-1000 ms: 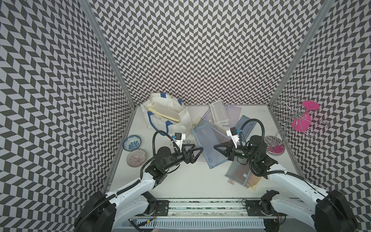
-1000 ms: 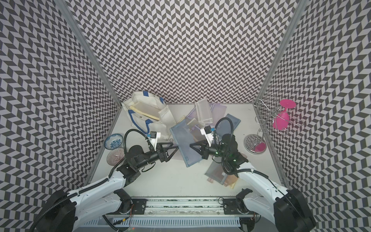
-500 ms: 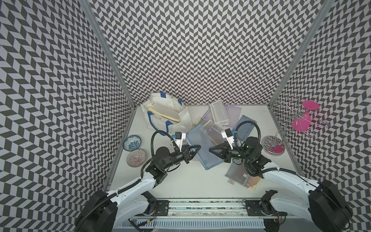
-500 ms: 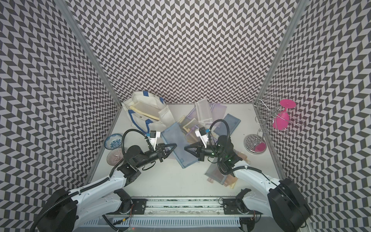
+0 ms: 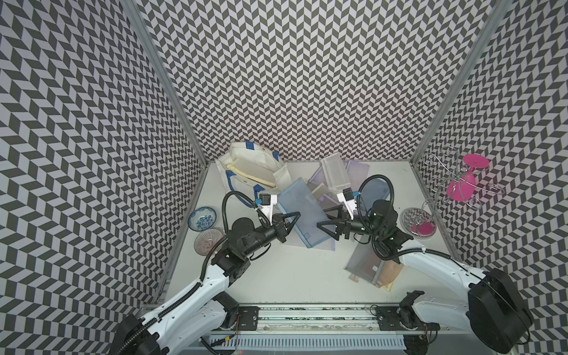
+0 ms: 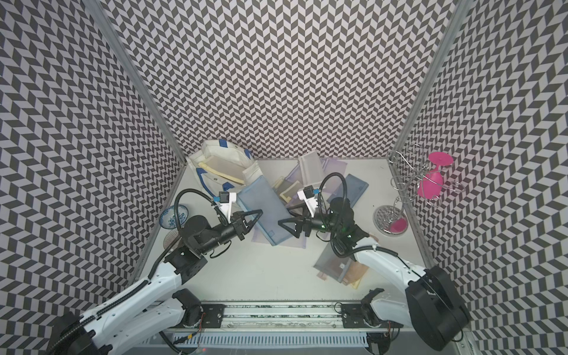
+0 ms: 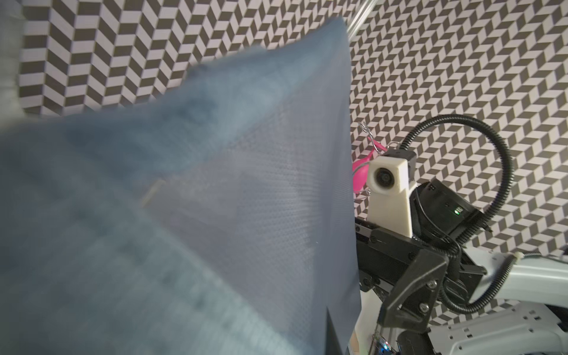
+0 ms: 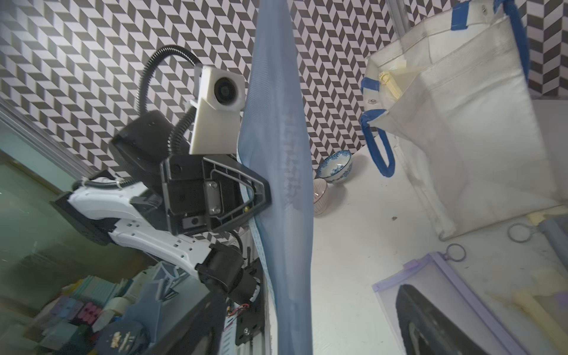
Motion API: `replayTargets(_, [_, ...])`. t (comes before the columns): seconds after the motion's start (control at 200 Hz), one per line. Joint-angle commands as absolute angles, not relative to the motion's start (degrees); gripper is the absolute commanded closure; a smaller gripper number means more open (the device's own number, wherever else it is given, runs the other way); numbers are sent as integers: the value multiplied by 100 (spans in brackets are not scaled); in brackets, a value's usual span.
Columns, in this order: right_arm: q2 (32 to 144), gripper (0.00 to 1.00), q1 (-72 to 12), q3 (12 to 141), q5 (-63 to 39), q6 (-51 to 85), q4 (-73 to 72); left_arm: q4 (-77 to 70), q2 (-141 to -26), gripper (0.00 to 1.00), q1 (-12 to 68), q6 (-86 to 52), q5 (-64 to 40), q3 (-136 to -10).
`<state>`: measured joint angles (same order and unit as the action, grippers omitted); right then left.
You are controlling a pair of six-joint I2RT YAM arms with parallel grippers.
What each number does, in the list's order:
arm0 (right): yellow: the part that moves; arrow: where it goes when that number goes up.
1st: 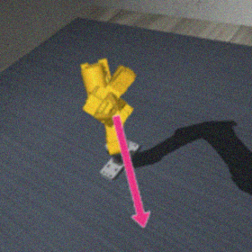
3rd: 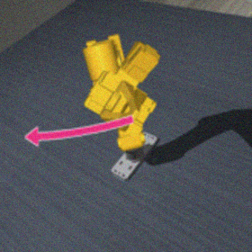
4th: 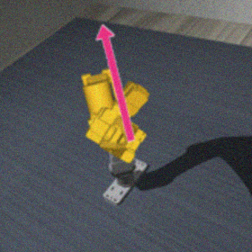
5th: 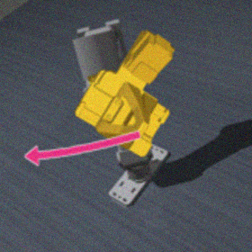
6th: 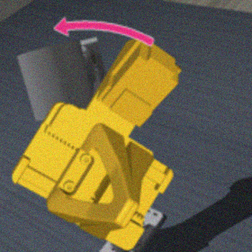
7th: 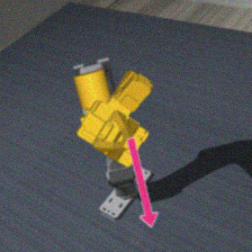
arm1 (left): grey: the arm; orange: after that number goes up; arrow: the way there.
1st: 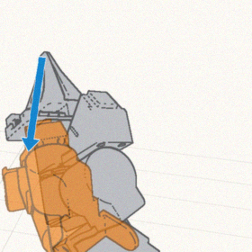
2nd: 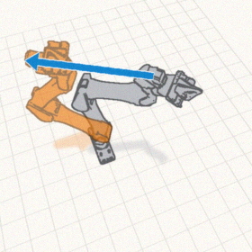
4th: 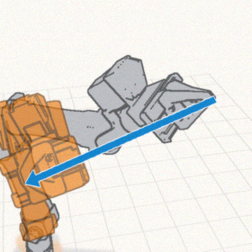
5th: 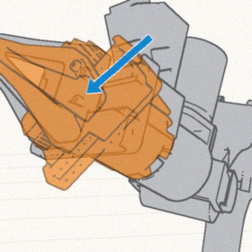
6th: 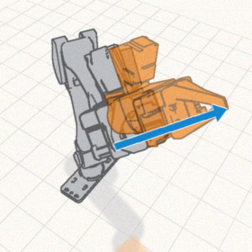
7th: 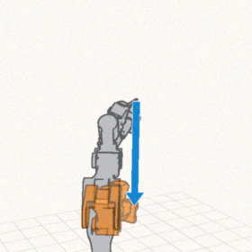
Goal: Put the pencil pouch into the canvas bag
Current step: Pick up the pencil pouch, then place the pencil pouch in the canvas bag.
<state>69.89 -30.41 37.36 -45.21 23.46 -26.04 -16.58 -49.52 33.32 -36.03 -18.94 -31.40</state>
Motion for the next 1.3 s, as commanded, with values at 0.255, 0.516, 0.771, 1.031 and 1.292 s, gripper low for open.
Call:
replayTargets(0.255, [6460,1,-2755,3590,-2262,1415,-1790,376,-4628,100,2445,-3279,-1765,-4426])
replayTargets(0.516, [6610,1,-2720,3205,-2262,1360,-2385,255,-5188,100,1551,-3580,-2019,-5434])
replayTargets(0.771, [6661,1,-2724,3202,-2239,1292,-2349,490,-6276,100,793,-3768,-1346,-6882])
replayTargets(1.031, [6585,1,-2725,3135,-2239,1310,-2434,87,-7390,100,-180,-4217,-1498,-7184])
replayTargets(1.292, [6592,1,-2720,3106,-2256,1328,-2497,-385,-8372,100,-334,-3949,-1154,-7347])
